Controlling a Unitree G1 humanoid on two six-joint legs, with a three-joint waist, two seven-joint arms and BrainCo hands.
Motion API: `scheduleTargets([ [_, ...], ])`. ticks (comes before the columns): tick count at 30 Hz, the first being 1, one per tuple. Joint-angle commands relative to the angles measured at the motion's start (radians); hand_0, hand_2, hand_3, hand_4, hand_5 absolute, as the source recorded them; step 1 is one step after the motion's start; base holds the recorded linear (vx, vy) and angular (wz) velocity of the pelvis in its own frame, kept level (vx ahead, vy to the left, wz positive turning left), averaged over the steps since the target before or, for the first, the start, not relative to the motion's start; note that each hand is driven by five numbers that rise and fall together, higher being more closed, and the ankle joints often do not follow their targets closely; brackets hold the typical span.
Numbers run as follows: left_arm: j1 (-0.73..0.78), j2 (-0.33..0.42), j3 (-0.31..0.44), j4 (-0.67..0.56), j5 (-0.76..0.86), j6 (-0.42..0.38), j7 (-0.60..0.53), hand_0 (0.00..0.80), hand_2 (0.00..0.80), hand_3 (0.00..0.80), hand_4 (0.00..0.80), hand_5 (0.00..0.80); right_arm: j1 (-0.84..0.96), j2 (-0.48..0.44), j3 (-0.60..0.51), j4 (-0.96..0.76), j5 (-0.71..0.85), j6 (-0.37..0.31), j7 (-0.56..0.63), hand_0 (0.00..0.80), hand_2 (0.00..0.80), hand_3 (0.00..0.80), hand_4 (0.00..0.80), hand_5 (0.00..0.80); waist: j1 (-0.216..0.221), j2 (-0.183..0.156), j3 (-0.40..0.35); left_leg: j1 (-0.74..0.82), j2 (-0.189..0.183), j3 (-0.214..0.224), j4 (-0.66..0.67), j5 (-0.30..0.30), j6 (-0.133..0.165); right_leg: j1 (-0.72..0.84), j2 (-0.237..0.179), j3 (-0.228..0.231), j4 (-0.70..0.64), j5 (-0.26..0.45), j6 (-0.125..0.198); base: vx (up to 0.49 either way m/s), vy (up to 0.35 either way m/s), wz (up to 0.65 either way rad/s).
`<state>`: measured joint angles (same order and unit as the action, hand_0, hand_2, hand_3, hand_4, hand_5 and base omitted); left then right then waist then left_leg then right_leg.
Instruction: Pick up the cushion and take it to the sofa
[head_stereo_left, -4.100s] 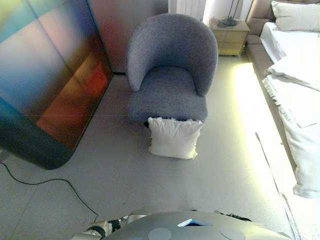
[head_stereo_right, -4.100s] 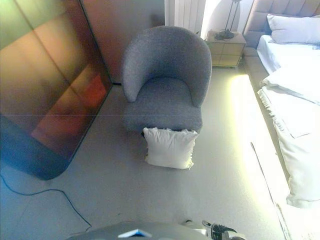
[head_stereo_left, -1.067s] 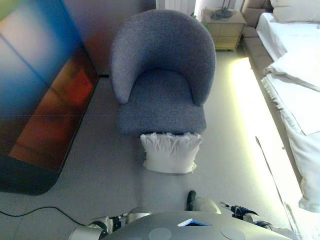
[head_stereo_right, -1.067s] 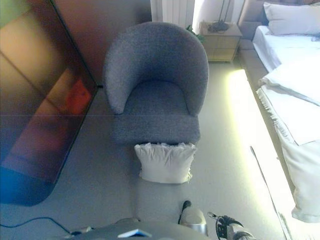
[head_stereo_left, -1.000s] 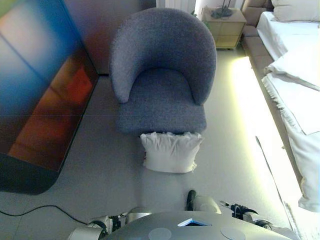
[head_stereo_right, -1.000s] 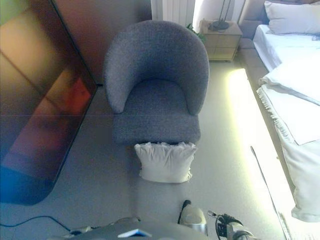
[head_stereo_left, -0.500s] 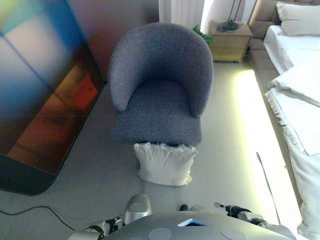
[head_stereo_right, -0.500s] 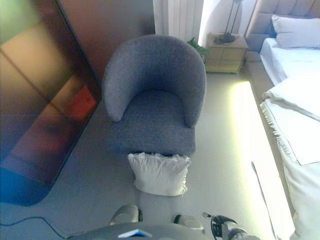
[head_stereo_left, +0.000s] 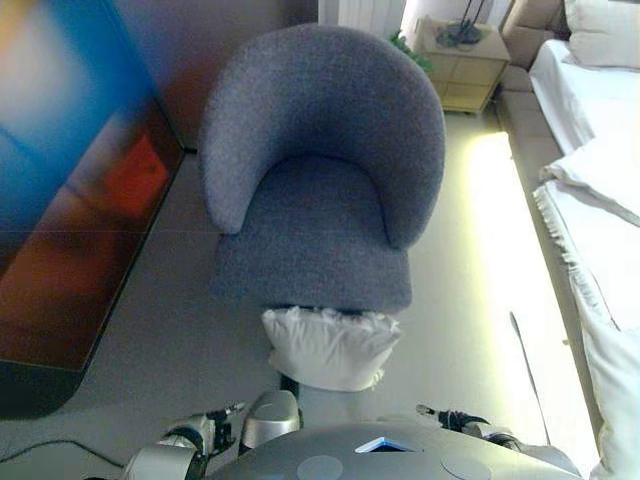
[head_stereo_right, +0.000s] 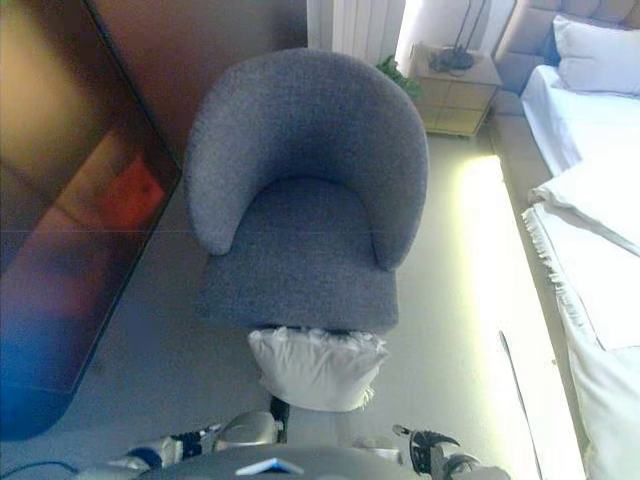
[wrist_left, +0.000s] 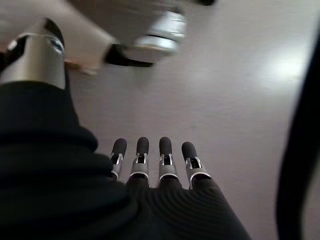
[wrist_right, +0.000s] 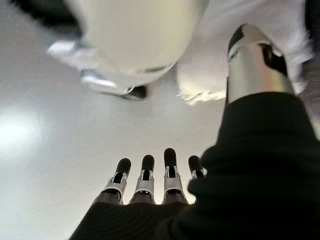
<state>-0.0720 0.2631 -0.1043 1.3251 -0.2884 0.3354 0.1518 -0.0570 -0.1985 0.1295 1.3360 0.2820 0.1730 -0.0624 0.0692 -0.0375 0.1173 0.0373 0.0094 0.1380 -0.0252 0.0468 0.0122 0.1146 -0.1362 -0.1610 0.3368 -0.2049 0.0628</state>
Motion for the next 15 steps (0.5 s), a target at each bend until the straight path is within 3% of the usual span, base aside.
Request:
scheduleTargets([
  [1,0.019,0.021,-0.007,0.048,0.024,0.024,0.037,0.0,0.0,0.0,0.0,0.0,-0.011,-0.027,0.007,-0.03,0.0,-0.005,-0.001,0.0,0.0,0.0,0.0,0.0,0.013,0.027,-0.022,-0.061,0.023,-0.022,0.064,-0.065,0.013,-0.128,-0.035,-0.019,0.133,0.153,0.06,0.119,0.01,-0.44],
  [4,-0.009,0.04,-0.003,0.043,0.006,0.039,0.031,0.0,0.0,0.0,0.0,0.0,-0.022,-0.025,0.033,-0.044,-0.002,0.008,0.004,0.0,0.0,0.0,0.0,0.0,0.012,0.027,-0.004,-0.037,0.038,0.017,0.044,-0.065,-0.001,-0.154,-0.072,-0.08,-0.019,0.183,0.053,0.043,-0.076,-0.22],
  [8,-0.026,0.046,-0.001,0.04,0.015,0.054,0.014,0.0,0.0,0.0,0.0,0.0,-0.026,-0.035,0.031,-0.058,0.006,0.005,0.012,0.0,0.0,0.0,0.0,0.0,-0.005,0.018,0.019,-0.03,0.056,0.037,0.046,-0.081,-0.018,-0.197,-0.125,-0.077,-0.146,0.266,0.079,0.003,-0.131,-0.12],
  [15,0.004,0.024,0.009,0.038,-0.011,0.042,0.053,0.0,0.0,0.0,0.0,0.0,-0.001,-0.042,0.026,-0.051,-0.045,-0.014,0.062,0.0,0.0,0.0,0.0,0.0,0.021,0.004,0.005,-0.043,0.111,0.052,0.067,-0.06,-0.055,-0.111,-0.116,-0.143,-0.241,0.204,0.087,-0.002,-0.187,0.0],
])
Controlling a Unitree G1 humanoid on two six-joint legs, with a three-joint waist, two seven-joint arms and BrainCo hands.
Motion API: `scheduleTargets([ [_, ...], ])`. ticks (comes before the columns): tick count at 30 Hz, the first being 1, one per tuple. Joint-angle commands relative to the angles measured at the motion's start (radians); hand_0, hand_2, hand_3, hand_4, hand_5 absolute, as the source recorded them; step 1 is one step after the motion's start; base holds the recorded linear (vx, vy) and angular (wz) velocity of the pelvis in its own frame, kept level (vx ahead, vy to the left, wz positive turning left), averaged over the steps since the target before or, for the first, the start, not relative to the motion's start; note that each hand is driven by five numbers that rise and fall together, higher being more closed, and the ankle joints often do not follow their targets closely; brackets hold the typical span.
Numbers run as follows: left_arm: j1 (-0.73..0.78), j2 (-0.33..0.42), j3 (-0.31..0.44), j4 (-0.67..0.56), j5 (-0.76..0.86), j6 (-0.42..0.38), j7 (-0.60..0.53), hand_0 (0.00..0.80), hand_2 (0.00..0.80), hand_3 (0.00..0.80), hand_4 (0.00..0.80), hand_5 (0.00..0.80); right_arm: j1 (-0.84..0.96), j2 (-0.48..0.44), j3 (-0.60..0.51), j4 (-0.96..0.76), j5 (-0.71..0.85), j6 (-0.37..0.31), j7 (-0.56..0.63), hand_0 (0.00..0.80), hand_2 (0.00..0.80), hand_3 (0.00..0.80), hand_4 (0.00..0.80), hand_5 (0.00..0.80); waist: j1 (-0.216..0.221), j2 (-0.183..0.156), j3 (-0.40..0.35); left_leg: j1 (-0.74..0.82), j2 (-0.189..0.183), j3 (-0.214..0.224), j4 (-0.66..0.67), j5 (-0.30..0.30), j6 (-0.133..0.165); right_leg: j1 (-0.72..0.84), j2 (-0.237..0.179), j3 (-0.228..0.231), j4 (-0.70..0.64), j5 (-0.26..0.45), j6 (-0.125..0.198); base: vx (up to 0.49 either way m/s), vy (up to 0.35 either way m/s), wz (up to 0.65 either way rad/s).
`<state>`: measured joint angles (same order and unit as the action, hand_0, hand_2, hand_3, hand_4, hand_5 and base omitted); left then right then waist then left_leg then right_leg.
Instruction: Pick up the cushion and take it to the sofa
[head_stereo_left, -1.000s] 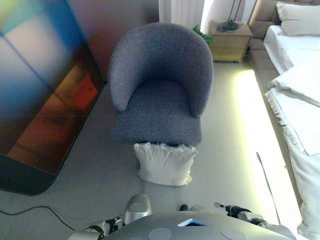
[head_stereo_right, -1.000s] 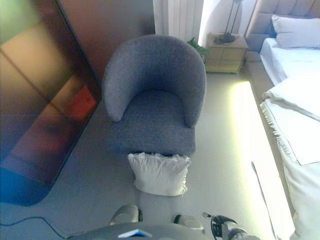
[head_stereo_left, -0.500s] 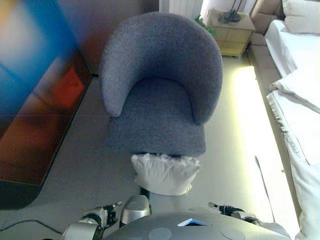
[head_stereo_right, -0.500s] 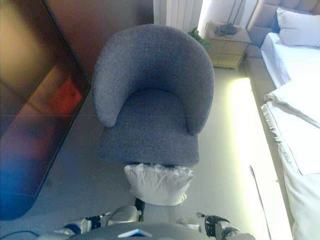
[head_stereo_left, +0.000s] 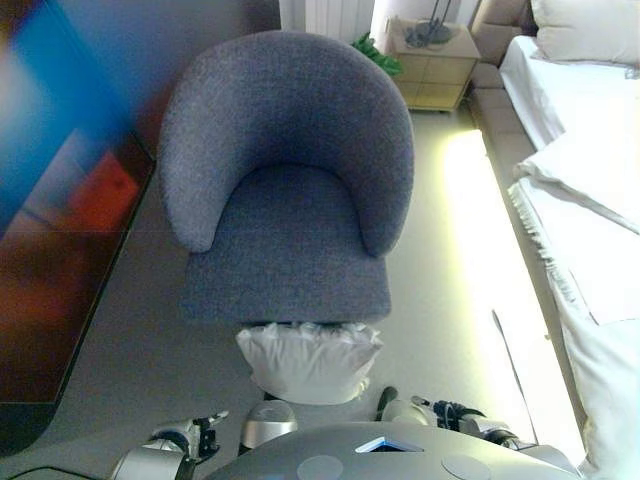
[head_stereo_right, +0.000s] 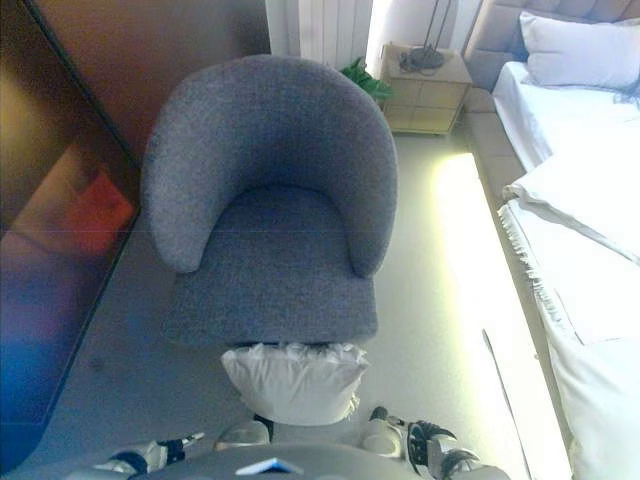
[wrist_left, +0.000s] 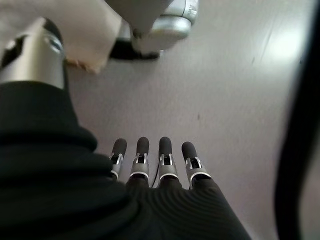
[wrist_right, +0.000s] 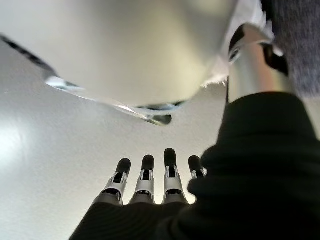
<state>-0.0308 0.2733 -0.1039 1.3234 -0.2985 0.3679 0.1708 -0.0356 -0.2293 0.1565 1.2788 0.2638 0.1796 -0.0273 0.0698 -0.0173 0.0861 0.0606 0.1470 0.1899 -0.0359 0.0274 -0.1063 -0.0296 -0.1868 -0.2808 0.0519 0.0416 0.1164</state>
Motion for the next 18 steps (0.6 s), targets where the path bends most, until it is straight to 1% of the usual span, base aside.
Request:
scheduleTargets([
  [1,-0.032,0.01,0.012,0.043,0.002,0.007,0.039,0.0,0.0,0.0,0.0,0.0,-0.023,-0.015,0.001,0.008,-0.029,-0.026,0.033,0.0,0.0,0.0,0.0,0.0,0.024,-0.018,0.033,-0.066,-0.017,-0.001,0.081,-0.037,0.054,0.046,-0.059,-0.028,0.03,-0.048,0.029,0.001,-0.264,-0.03],
  [4,-0.028,-0.005,0.016,0.048,-0.016,-0.011,0.074,0.0,0.0,0.0,0.0,0.0,-0.035,-0.026,0.009,0.011,-0.023,-0.038,0.036,0.0,0.0,0.0,0.0,0.0,0.032,-0.007,0.034,-0.082,0.007,-0.015,0.089,-0.019,0.029,0.06,-0.04,-0.042,0.017,-0.062,0.009,-0.047,-0.209,0.05],
  [6,-0.038,-0.02,0.011,0.043,-0.057,-0.025,0.097,0.0,0.0,0.0,0.0,0.0,-0.055,-0.035,0.026,0.006,-0.023,-0.043,0.03,0.0,0.0,0.0,0.0,0.0,0.039,0.008,0.044,-0.112,0.017,-0.036,0.098,-0.003,0.011,0.05,-0.028,-0.052,0.013,-0.066,-0.006,-0.151,-0.178,0.08],
  [7,-0.047,-0.033,0.006,0.035,-0.086,-0.041,0.11,0.0,0.0,0.0,0.0,0.0,-0.071,-0.041,0.038,-0.005,-0.014,-0.045,0.014,0.0,0.0,0.0,0.0,0.0,0.043,0.021,0.057,-0.132,0.019,-0.049,0.098,0.009,0.001,0.04,-0.025,-0.057,0.013,-0.068,-0.013,-0.24,-0.112,0.1],
  [9,-0.066,-0.046,-0.002,0.022,-0.115,-0.071,0.118,0.0,0.0,0.0,0.0,0.0,-0.101,-0.054,0.053,-0.021,0.005,-0.048,-0.019,0.0,0.0,0.0,0.0,0.0,0.046,0.042,0.081,-0.166,0.014,-0.06,0.086,0.03,-0.009,0.015,-0.023,-0.062,0.012,-0.07,-0.023,-0.322,-0.036,0.13],
  [10,-0.076,-0.05,-0.006,0.019,-0.121,-0.091,0.116,0.0,0.0,0.0,0.0,0.0,-0.116,-0.063,0.057,-0.024,0.018,-0.055,-0.037,0.0,0.0,0.0,0.0,0.0,0.045,0.055,0.096,-0.185,0.013,-0.055,0.081,0.046,-0.016,0.003,-0.022,-0.067,0.013,-0.073,-0.028,-0.306,-0.004,0.14],
  [12,-0.087,-0.051,-0.008,0.016,-0.101,-0.111,0.098,0.0,0.0,0.0,0.0,0.0,-0.123,-0.072,0.051,-0.025,0.034,-0.07,-0.055,0.0,0.0,0.0,0.0,0.0,0.037,0.069,0.111,-0.2,0.022,-0.018,0.092,0.063,-0.023,-0.001,-0.023,-0.087,0.013,-0.081,-0.036,-0.211,0.001,0.23],
  [13,-0.096,-0.054,-0.018,0.01,-0.073,-0.126,0.081,0.0,0.0,0.0,0.0,0.0,-0.121,-0.083,0.036,-0.025,0.057,-0.085,-0.075,0.0,0.0,0.0,0.0,0.0,0.024,0.079,0.122,-0.208,0.043,0.026,0.118,0.081,-0.03,-0.003,-0.031,-0.114,0.013,-0.085,-0.044,-0.16,0.049,0.53],
  [14,-0.095,-0.056,-0.026,0.007,-0.075,-0.135,0.075,0.0,0.0,0.0,0.0,0.0,-0.123,-0.089,0.029,-0.025,0.062,-0.089,-0.082,0.0,0.0,0.0,0.0,0.0,0.018,0.084,0.123,-0.205,0.046,0.028,0.121,0.086,-0.03,-0.008,-0.037,-0.116,0.015,-0.084,-0.045,-0.132,0.103,0.77],
  [15,-0.089,-0.058,-0.031,0.006,-0.082,-0.151,0.069,0.0,0.0,0.0,0.0,0.0,-0.127,-0.093,0.025,-0.021,0.06,-0.091,-0.084,0.0,0.0,0.0,0.0,0.0,0.016,0.087,0.123,-0.199,0.046,0.018,0.118,0.088,-0.03,-0.014,-0.041,-0.111,0.02,-0.083,-0.046,-0.052,0.178,0.69],
  [16,-0.073,-0.059,-0.03,0.002,-0.085,-0.177,0.05,0.0,0.0,0.0,0.0,0.0,-0.134,-0.1,0.025,-0.019,0.046,-0.09,-0.088,0.0,0.0,0.0,0.0,0.0,0.015,0.091,0.119,-0.183,0.049,-0.017,0.112,0.094,-0.028,-0.029,-0.046,-0.089,0.028,-0.08,-0.046,-0.018,0.209,0.44],
  [17,-0.066,-0.06,-0.03,0.002,-0.083,-0.198,0.039,0.0,0.0,0.0,0.0,0.0,-0.136,-0.101,0.027,-0.017,0.041,-0.091,-0.092,0.0,0.0,0.0,0.0,0.0,0.014,0.093,0.115,-0.175,0.052,-0.036,0.107,0.101,-0.029,-0.039,-0.047,-0.075,0.033,-0.08,-0.048,-0.003,0.258,0.12],
  [18,-0.057,-0.066,-0.031,-0.003,-0.092,-0.224,0.035,0.0,0.0,0.0,0.0,0.0,-0.139,-0.105,0.03,-0.019,0.039,-0.089,-0.095,0.0,0.0,0.0,0.0,0.0,0.012,0.098,0.111,-0.164,0.062,-0.051,0.098,0.113,-0.033,-0.05,-0.048,-0.062,0.038,-0.081,-0.051,-0.003,0.278,0.02],
])
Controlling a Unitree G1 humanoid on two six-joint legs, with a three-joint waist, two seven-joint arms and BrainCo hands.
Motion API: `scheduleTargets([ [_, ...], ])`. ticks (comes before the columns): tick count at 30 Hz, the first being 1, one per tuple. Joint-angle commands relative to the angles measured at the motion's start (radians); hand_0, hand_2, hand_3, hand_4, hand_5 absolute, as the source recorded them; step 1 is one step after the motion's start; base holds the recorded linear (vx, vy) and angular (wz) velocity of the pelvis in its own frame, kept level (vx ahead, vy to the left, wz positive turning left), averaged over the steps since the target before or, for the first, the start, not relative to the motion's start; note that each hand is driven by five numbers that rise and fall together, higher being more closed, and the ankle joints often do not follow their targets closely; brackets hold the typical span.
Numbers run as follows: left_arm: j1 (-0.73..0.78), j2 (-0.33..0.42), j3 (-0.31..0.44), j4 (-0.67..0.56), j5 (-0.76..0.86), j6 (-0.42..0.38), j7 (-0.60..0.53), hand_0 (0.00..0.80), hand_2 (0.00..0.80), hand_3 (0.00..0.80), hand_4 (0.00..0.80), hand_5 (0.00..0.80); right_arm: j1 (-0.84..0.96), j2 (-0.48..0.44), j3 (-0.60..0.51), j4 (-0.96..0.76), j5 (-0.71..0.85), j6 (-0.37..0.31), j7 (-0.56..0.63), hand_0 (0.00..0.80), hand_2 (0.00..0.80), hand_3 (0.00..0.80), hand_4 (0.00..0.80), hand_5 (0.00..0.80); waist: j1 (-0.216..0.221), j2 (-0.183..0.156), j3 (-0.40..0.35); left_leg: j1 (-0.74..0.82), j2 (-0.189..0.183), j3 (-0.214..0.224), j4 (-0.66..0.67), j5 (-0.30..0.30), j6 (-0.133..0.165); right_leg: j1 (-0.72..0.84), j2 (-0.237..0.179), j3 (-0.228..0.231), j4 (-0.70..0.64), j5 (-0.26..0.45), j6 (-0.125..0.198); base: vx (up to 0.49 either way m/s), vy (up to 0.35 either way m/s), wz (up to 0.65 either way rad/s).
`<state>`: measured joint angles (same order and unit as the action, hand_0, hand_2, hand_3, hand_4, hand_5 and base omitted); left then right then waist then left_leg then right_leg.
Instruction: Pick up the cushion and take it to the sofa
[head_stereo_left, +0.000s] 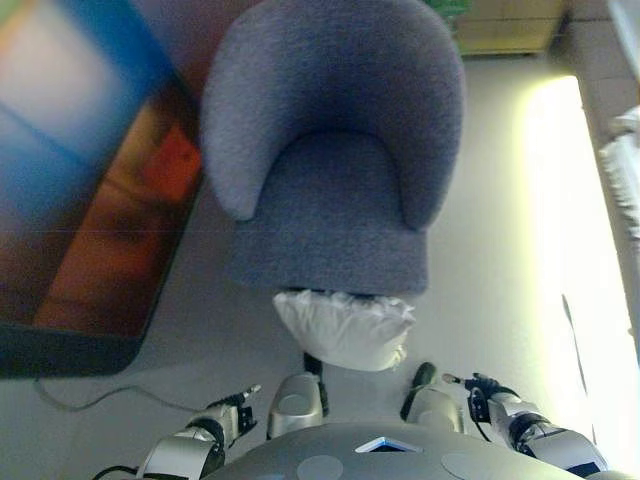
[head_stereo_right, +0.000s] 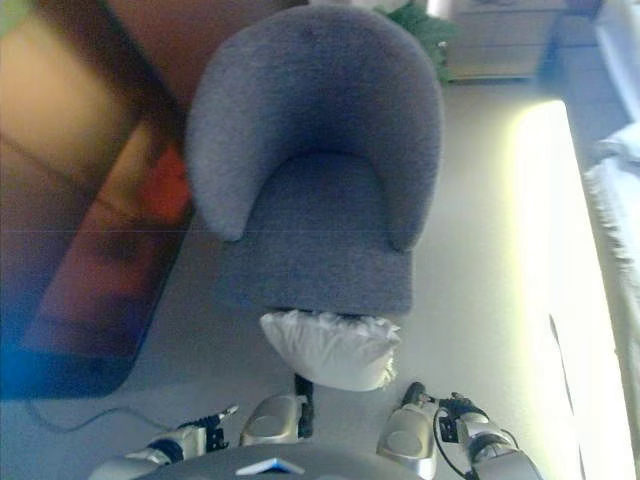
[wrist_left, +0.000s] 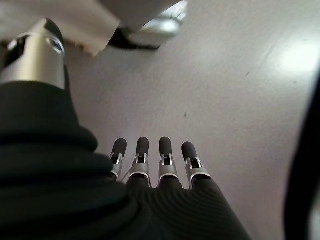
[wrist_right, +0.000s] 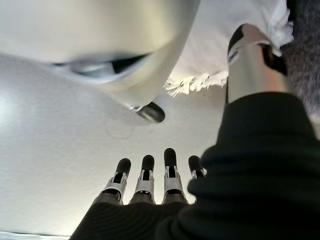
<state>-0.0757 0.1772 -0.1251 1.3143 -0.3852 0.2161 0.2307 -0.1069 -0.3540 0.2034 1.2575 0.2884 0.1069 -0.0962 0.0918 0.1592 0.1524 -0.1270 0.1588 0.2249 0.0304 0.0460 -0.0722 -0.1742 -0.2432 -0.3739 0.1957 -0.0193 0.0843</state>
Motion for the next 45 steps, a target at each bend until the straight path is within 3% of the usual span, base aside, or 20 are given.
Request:
scheduleTargets([
  [1,-0.006,0.025,-0.01,-0.001,-0.012,-0.09,-0.028,0.0,0.0,0.0,0.0,0.0,-0.069,0.014,-0.016,-0.001,0.012,-0.017,-0.027,0.0,0.0,0.0,0.0,0.0,-0.013,-0.071,0.041,0.037,0.066,-0.091,0.018,0.109,-0.074,0.083,0.007,0.039,-0.099,-0.023,-0.021,-0.025,0.338,-0.05],
  [4,-0.013,0.009,-0.023,-0.022,-0.04,-0.13,-0.054,0.0,0.0,0.0,0.0,0.0,-0.078,-0.002,-0.017,-0.008,0.002,-0.039,-0.043,0.0,0.0,0.0,0.0,0.0,-0.029,-0.048,0.037,0.056,0.093,-0.07,-0.019,0.113,-0.095,0.054,-0.009,0.048,-0.08,-0.039,-0.008,-0.017,0.315,-0.05],
  [7,-0.051,0.008,-0.048,-0.044,-0.046,-0.179,-0.057,0.0,0.0,0.0,0.0,0.0,-0.105,-0.005,-0.014,-0.019,-0.004,-0.063,-0.067,0.0,0.0,0.0,0.0,0.0,-0.045,-0.035,0.06,0.034,0.095,-0.031,-0.026,0.093,-0.091,0.005,-0.035,0.049,-0.065,-0.007,0.008,-0.101,0.245,0.04],
  [12,-0.15,0.047,-0.103,-0.066,-0.059,-0.266,0.012,0.0,0.0,0.0,0.0,0.0,-0.171,0.032,0.012,-0.018,0.053,-0.131,-0.106,0.0,0.0,0.0,0.0,0.0,-0.053,-0.075,0.136,-0.047,0.075,-0.034,0.02,0.006,-0.07,-0.085,-0.08,0.075,-0.025,0.031,0.056,-0.089,0.033,0.07],
  [14,-0.209,0.059,-0.134,-0.079,-0.054,-0.295,0.073,0.0,0.0,0.0,0.0,0.0,-0.2,0.058,0.024,-0.029,0.091,-0.156,-0.136,0.0,0.0,0.0,0.0,0.0,-0.059,-0.094,0.175,-0.092,0.073,-0.047,0.04,-0.003,-0.064,-0.128,-0.091,0.091,-0.012,0.051,0.076,-0.077,-0.062,0.06],
  [19,-0.311,0.072,-0.184,-0.155,-0.106,-0.318,0.134,0.0,0.0,0.0,0.0,0.0,-0.285,0.062,0.04,-0.093,0.126,-0.161,-0.204,0.0,0.0,0.0,0.0,0.0,-0.074,-0.102,0.26,-0.201,0.045,-0.055,0.092,-0.011,-0.052,-0.226,-0.105,0.118,0.008,0.081,0.099,-0.076,0.045,0.09],
  [26,-0.434,0.09,-0.236,-0.284,-0.113,-0.411,0.23,0.0,0.0,0.0,0.0,0.0,-0.425,0.021,0.058,-0.197,0.143,-0.191,-0.298,0.0,0.0,0.0,0.0,0.0,-0.081,-0.123,0.366,-0.407,0.019,-0.089,0.213,-0.016,-0.043,-0.391,-0.107,0.146,0.052,0.101,0.097,-0.102,0.014,0.1],
  [37,-0.511,0.136,-0.246,-0.4,-0.066,-0.542,0.268,0.0,0.0,0.0,0.0,0.0,-0.526,-0.069,0.059,-0.328,0.184,-0.229,-0.344,0.0,0.0,0.0,0.0,0.0,-0.092,-0.121,0.368,-0.725,0.0,-0.122,0.33,-0.02,-0.033,-0.702,-0.104,0.195,0.142,0.114,0.084,-0.036,0.004,0.06],
  [44,-0.541,0.169,-0.251,-0.482,-0.044,-0.623,0.292,0.0,0.0,0.0,0.0,0.0,-0.572,-0.117,0.058,-0.377,0.2,-0.257,-0.36,0.0,0.0,0.0,0.0,0.0,-0.102,-0.108,0.368,-0.901,0.016,-0.136,0.478,-0.062,-0.025,-0.886,-0.117,0.243,0.273,0.094,0.069,0.008,0.055,0.03],
  [45,-0.537,0.175,-0.253,-0.491,-0.043,-0.636,0.294,0.0,0.0,0.0,0.0,0.0,-0.569,-0.124,0.06,-0.385,0.2,-0.263,-0.362,0.0,0.0,0.0,0.0,0.0,-0.1,-0.104,0.368,-0.909,0.024,-0.142,0.512,-0.098,-0.033,-0.897,-0.116,0.254,0.313,0.059,0.077,0.079,0.056,-0.08],
])
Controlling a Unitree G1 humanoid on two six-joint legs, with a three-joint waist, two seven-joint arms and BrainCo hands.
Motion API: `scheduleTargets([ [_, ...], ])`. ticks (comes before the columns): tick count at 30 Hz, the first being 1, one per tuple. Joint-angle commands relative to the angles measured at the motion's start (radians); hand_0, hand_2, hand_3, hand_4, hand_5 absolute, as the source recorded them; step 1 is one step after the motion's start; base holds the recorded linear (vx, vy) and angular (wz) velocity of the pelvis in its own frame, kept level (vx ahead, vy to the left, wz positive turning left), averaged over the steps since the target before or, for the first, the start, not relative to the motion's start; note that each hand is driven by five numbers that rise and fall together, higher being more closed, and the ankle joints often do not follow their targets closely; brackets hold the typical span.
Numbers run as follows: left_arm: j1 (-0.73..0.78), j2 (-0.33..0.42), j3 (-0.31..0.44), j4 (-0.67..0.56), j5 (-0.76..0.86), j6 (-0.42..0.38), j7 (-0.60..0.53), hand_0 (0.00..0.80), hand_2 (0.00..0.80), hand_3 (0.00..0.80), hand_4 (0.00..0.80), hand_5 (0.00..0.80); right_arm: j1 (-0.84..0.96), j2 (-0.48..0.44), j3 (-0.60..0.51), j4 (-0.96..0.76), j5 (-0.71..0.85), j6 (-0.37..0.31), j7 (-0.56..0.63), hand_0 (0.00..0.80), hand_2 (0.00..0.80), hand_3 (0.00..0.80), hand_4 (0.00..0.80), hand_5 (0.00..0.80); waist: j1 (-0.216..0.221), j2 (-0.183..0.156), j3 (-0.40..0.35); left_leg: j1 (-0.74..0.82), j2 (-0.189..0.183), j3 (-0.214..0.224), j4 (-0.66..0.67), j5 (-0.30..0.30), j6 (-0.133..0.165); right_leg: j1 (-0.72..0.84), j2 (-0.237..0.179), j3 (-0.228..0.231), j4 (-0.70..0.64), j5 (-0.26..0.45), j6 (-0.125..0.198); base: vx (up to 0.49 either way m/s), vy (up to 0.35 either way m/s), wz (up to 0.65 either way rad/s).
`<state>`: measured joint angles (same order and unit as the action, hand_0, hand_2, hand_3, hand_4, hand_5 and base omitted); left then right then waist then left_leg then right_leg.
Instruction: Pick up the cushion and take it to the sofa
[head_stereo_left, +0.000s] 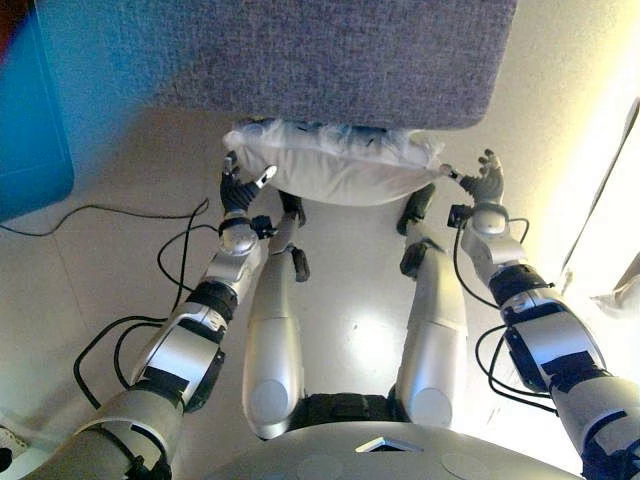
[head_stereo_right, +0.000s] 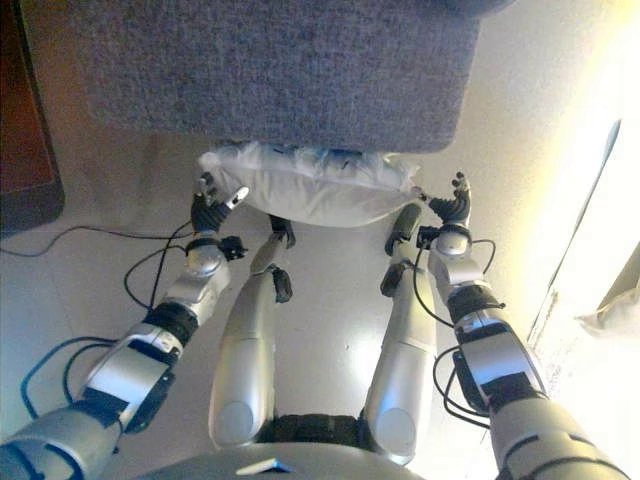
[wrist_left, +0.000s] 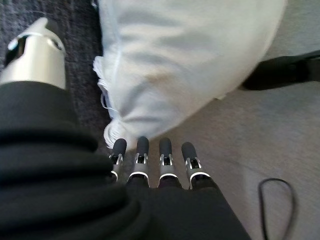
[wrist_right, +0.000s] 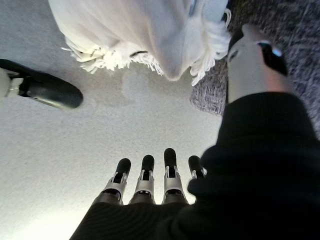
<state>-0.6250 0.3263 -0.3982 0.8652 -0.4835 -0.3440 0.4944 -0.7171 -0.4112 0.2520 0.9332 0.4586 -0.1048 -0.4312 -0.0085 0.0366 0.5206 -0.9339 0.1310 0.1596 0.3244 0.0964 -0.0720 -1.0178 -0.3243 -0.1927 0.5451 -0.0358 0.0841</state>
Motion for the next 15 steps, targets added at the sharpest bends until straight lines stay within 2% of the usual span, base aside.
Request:
scheduleTargets([
  [1,0.007,0.035,0.021,-0.053,0.05,-0.092,0.032,0.0,0.0,0.0,0.0,0.0,0.033,-0.077,0.01,-0.068,0.034,-0.054,-0.026,0.0,0.0,0.0,0.0,0.0,0.001,0.021,-0.001,-0.134,0.056,-0.079,0.24,-0.154,-0.034,-0.083,-0.037,0.082,-0.01,0.07,0.076,0.076,0.053,-0.09],
  [5,-0.007,0.057,0.035,-0.085,0.022,-0.136,0.034,0.0,0.0,0.0,0.0,0.0,0.011,-0.097,0.004,-0.081,0.045,-0.079,-0.016,0.0,0.0,0.0,0.0,0.0,0.0,0.03,-0.001,-0.24,0.069,-0.088,0.308,-0.17,-0.033,-0.19,-0.039,0.112,0.07,0.051,0.071,-0.019,0.059,-0.05],
  [6,-0.025,0.067,0.044,-0.09,0.014,-0.133,0.026,0.0,0.0,0.0,0.0,0.0,-0.007,-0.103,0.002,-0.081,0.045,-0.085,-0.013,0.0,0.0,0.0,0.0,0.0,-0.002,0.03,-0.001,-0.285,0.068,-0.086,0.309,-0.141,-0.024,-0.231,-0.043,0.114,0.066,0.079,0.062,-0.075,0.067,0.0],
  [8,-0.039,0.082,0.047,-0.099,0.015,-0.132,0.019,0.0,0.0,0.0,0.0,0.0,-0.027,-0.118,0.003,-0.092,0.045,-0.092,-0.002,0.0,0.0,0.0,0.0,0.0,-0.003,0.03,-0.001,-0.33,0.075,-0.091,0.332,-0.145,-0.027,-0.274,-0.044,0.123,0.089,0.077,0.063,-0.039,0.056,-0.03],
  [13,-0.096,0.117,0.055,-0.091,-0.058,-0.123,-0.026,0.0,0.0,0.0,0.0,0.0,-0.091,-0.146,0.026,-0.101,0.04,-0.115,0.029,0.0,0.0,0.0,0.0,0.0,-0.006,0.029,-0.001,-0.429,0.09,-0.1,0.376,-0.148,-0.029,-0.367,-0.048,0.144,0.135,0.077,0.069,0.016,0.053,-0.05],
  [14,-0.094,0.118,0.053,-0.088,-0.069,-0.122,-0.035,0.0,0.0,0.0,0.0,0.0,-0.091,-0.148,0.034,-0.101,0.029,-0.134,0.03,0.0,0.0,0.0,0.0,0.0,-0.004,0.029,-0.001,-0.417,0.095,-0.106,0.392,-0.18,-0.04,-0.356,-0.047,0.149,0.156,0.046,0.08,0.081,0.009,0.01],
  [15,-0.113,0.132,0.053,-0.083,-0.094,-0.115,-0.055,0.0,0.0,0.0,0.0,0.0,-0.107,-0.176,0.025,-0.078,0.056,-0.15,0.078,0.0,0.0,0.0,0.0,0.0,-0.003,0.026,-0.001,-0.439,0.098,-0.113,0.411,-0.185,-0.044,-0.373,-0.047,0.153,0.167,0.047,0.086,-0.011,-0.029,0.05],
])
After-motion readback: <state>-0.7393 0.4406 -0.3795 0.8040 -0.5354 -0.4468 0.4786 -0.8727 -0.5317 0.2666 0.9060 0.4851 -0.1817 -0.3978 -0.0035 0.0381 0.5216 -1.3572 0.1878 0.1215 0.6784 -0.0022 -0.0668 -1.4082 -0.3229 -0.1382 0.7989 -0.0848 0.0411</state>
